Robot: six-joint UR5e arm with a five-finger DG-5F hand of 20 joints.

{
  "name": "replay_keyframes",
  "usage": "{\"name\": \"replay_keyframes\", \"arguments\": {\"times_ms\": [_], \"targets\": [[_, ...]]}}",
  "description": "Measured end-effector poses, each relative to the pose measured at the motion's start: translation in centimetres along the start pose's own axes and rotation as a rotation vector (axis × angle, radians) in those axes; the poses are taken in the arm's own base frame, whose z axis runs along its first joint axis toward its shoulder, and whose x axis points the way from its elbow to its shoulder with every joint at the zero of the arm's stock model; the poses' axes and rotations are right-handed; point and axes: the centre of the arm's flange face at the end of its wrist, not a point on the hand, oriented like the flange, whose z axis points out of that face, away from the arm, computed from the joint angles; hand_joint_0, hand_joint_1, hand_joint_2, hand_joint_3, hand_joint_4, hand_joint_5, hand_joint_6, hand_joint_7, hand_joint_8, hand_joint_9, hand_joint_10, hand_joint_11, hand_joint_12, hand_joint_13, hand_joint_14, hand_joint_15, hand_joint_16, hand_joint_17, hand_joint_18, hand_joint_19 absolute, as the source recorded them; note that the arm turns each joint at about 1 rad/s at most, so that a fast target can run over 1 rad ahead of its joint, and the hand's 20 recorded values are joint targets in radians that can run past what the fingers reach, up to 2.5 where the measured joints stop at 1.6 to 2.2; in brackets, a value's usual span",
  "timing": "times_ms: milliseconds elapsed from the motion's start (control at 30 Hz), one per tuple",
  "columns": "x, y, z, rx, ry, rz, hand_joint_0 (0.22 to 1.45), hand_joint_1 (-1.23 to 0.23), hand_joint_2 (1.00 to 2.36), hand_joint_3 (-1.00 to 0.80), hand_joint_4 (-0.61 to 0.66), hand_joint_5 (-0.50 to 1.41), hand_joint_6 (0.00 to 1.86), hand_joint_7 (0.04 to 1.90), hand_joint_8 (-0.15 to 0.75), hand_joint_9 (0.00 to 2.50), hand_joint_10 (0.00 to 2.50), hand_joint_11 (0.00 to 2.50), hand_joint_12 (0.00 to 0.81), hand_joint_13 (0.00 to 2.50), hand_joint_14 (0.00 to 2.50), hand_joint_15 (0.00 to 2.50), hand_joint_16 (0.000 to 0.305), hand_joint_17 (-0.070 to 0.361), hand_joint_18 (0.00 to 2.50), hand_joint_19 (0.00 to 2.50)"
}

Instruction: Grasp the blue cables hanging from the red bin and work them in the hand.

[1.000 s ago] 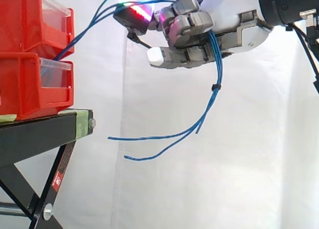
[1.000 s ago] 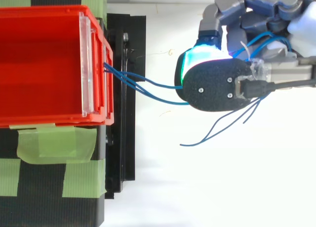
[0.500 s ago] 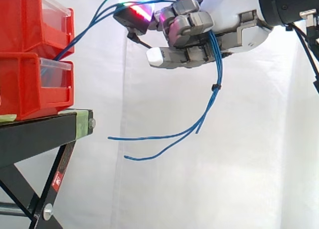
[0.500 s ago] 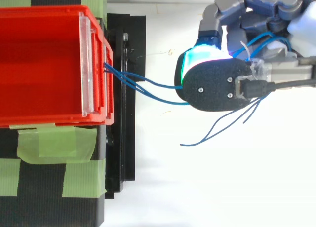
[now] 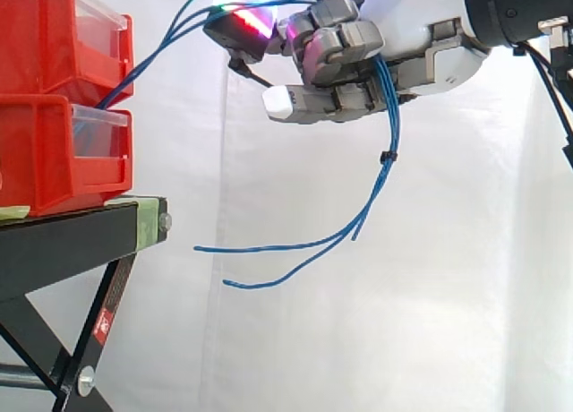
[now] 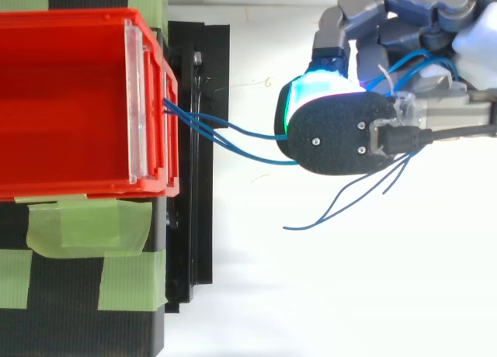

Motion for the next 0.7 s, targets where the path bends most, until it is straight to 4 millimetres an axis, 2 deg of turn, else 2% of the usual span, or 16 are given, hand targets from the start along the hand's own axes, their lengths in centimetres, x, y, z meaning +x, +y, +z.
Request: {"name": "replay_keyframes", "arguments": {"times_ms": [700], "targets": [[0.01, -0.01, 0.00, 0.000, 0.002, 0.000, 0.99, -0.63, 1.31, 0.26, 0.30, 0.01, 1.47, 1.02, 0.467, 0.63, 2.50, 2.50, 0.533, 0.95, 2.50, 1.68, 0.049, 0.111, 1.08, 0.24]]}}
